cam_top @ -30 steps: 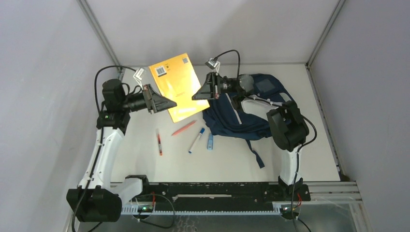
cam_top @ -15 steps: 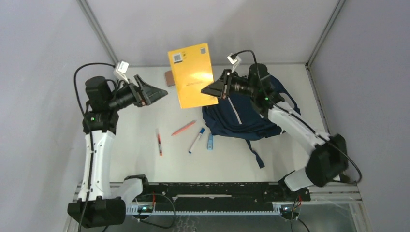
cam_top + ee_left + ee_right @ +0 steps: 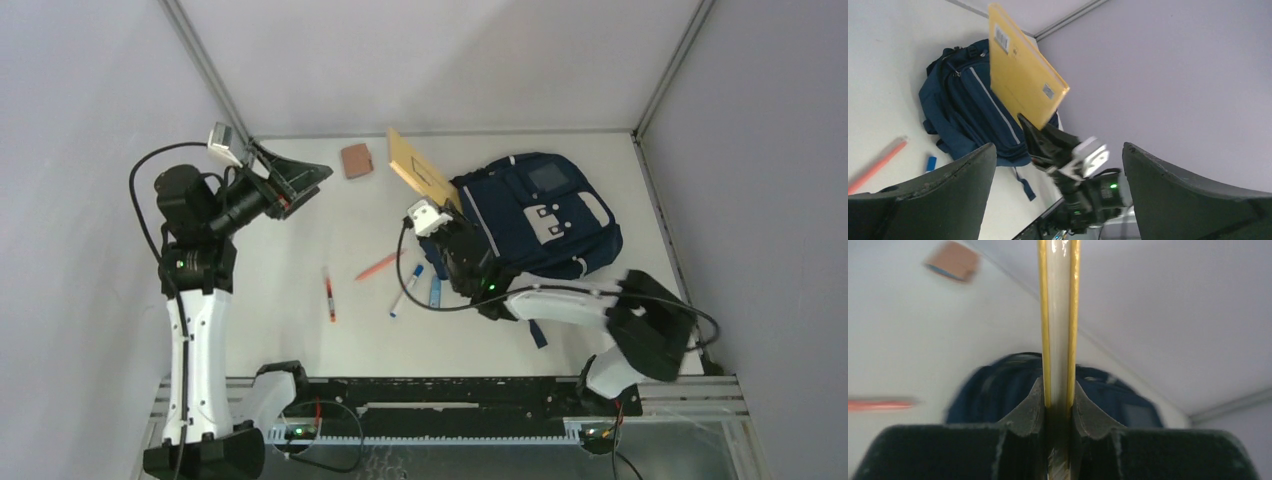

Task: Pack the student bag
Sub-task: Pick up the book from the center of the board.

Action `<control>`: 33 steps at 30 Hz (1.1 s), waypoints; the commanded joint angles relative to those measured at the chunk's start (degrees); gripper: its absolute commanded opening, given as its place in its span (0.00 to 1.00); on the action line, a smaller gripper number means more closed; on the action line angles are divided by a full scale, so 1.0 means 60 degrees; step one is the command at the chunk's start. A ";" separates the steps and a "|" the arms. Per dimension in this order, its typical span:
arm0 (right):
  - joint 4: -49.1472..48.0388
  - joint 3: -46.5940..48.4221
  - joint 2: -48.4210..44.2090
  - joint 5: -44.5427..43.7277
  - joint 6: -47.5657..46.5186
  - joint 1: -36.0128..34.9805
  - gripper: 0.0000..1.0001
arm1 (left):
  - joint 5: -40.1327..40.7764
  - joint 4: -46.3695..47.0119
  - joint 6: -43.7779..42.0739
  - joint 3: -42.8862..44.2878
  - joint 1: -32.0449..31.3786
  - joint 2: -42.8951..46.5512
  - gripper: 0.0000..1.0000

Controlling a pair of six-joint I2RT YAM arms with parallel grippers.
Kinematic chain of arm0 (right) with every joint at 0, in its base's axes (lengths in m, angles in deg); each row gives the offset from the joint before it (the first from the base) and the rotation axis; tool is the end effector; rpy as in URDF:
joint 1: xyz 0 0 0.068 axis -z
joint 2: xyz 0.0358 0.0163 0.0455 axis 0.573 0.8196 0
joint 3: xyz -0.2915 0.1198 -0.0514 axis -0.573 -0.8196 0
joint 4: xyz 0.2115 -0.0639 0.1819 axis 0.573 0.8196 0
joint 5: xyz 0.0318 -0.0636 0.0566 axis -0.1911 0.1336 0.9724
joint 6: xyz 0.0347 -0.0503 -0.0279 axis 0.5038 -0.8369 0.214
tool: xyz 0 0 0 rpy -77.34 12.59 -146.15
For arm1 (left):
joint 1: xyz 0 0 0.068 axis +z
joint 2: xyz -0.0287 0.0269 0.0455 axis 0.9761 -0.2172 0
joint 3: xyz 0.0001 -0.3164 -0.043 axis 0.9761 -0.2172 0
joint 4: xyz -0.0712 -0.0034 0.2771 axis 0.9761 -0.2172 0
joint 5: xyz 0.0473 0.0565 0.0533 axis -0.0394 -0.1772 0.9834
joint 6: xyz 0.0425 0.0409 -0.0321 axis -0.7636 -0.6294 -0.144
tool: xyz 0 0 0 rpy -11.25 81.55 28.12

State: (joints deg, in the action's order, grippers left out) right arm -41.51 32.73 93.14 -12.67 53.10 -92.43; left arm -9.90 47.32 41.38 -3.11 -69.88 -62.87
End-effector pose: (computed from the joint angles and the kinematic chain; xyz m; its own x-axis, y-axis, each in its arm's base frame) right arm 0.2225 0.2900 0.3196 0.1358 -0.5260 -0.8396 -0.3440 0.7697 -0.5378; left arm 0.1991 -0.0134 0.4830 -0.5728 -0.5952 -0.5637 0.3041 0.4843 -0.8204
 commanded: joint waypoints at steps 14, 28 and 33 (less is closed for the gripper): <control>-1.0148 -0.0469 0.2035 -0.1767 -0.7904 -0.1424 0.00 | -0.0607 0.0073 0.0724 -0.0088 -0.0147 -0.1139 1.00; -1.0156 -0.0330 0.2492 -0.1436 -0.8447 -0.2032 0.00 | 0.0007 -0.0885 -0.0620 0.1486 -0.1476 -0.1488 1.00; -1.0159 -0.0308 0.2493 -0.1409 -0.8613 -0.2110 0.00 | 0.0388 -0.1313 -0.1003 0.1752 -0.1779 -0.1592 1.00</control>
State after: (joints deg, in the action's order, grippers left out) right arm -95.74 28.76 109.21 -23.64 3.00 -104.41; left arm -10.03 42.90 39.33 4.67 -79.65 -72.03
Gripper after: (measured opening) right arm 0.209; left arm 0.996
